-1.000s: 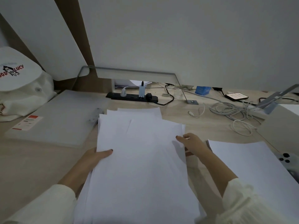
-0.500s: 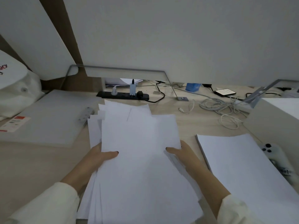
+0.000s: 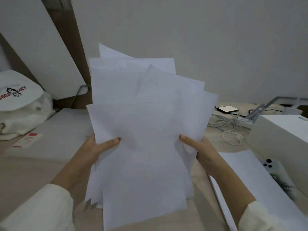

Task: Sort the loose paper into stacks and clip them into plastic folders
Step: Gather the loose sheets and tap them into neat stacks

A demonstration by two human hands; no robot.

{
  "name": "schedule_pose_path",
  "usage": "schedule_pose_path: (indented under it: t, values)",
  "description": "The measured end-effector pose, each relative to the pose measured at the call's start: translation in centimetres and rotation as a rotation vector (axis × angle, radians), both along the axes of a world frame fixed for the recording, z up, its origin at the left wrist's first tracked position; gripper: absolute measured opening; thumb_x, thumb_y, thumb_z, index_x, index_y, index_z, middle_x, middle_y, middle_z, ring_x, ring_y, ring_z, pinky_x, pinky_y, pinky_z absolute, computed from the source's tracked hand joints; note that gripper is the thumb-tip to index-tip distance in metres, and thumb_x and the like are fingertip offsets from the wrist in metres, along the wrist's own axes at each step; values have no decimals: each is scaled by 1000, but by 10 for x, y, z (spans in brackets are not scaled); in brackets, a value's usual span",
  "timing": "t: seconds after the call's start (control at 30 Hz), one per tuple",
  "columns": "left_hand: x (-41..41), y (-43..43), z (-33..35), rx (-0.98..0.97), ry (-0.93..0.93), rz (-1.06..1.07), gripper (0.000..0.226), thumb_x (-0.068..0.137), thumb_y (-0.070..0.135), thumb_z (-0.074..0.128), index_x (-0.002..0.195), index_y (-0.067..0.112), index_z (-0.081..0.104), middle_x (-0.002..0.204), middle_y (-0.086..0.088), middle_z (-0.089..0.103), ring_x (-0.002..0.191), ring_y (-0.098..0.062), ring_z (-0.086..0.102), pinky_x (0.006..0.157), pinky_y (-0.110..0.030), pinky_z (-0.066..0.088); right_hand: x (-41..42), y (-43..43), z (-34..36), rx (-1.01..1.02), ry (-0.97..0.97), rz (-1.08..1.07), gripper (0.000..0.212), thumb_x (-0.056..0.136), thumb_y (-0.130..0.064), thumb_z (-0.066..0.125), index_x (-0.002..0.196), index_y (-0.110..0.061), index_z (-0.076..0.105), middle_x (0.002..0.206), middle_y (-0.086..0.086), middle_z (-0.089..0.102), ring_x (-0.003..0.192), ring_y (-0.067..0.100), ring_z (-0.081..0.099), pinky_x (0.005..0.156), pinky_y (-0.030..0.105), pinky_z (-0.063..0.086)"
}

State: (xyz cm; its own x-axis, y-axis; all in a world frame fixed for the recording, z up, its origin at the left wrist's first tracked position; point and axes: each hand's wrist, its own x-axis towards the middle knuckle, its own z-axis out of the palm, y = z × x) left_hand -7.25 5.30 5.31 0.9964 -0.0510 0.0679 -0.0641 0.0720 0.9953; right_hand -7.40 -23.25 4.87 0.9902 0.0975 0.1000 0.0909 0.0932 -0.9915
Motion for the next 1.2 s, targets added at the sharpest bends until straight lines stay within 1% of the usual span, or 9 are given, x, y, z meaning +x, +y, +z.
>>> schedule_pose_path:
  t: [0.13,0.3,0.4,0.5,0.63,0.77,1.0,1.13,1.2]
  values:
    - [-2,9,22,-15,-77,-39,91,13,57,87,95,22,67,85,3,76,76,-17,73,57,-24,56,4,4,29,19,-98,-33,54,74,-15,66,127,-11,55,120,2,67,111,16,64,92,26,53]
    - [-2,12,43,-67,-162,-44,61,31,49,87,86,26,73,87,8,76,81,-12,72,62,-20,57,9,11,55,79,-148,-34,51,71,-13,67,120,-7,60,116,6,69,106,19,66,89,27,54]
    - [5,8,37,-28,-155,17,75,26,55,87,93,27,68,92,14,75,85,-5,70,74,-22,56,10,22,56,25,-133,12,46,70,-17,67,115,-13,62,112,2,71,103,17,68,88,28,55]
    - [6,4,30,-21,-111,12,80,21,59,85,91,24,68,87,13,76,82,-8,71,65,-18,57,11,30,52,-5,-116,38,41,68,-22,69,108,-17,65,104,-2,74,97,14,70,81,25,57]
    - [10,9,29,-58,-167,147,46,53,43,83,92,26,65,86,9,75,79,-10,71,67,-21,54,11,29,50,20,-121,-21,39,68,-28,70,106,-20,66,100,-5,75,93,11,71,73,20,56]
    - [11,5,21,-42,-185,225,12,80,26,66,91,30,60,87,13,69,73,-4,68,55,-12,52,10,29,30,35,-64,-53,48,71,-37,68,116,-24,61,112,-5,72,105,13,67,91,31,51]
    - [10,-5,19,-70,-201,301,26,83,31,64,106,20,61,94,10,66,83,-8,65,65,-20,52,10,44,30,37,-90,-151,64,69,-49,67,127,-25,54,120,-7,67,111,13,63,101,37,45]
    - [4,-3,8,-26,-270,307,12,86,24,60,95,32,60,93,14,66,81,-3,65,59,-12,52,10,35,30,50,-137,-185,27,90,-39,48,107,-25,64,104,-8,74,100,9,67,93,34,48]
    - [2,-5,0,-9,-252,295,17,88,21,59,103,26,58,95,11,64,85,-6,62,57,-10,51,11,32,20,47,-123,-188,32,97,-38,36,105,-28,65,105,-8,73,103,9,66,95,34,47]
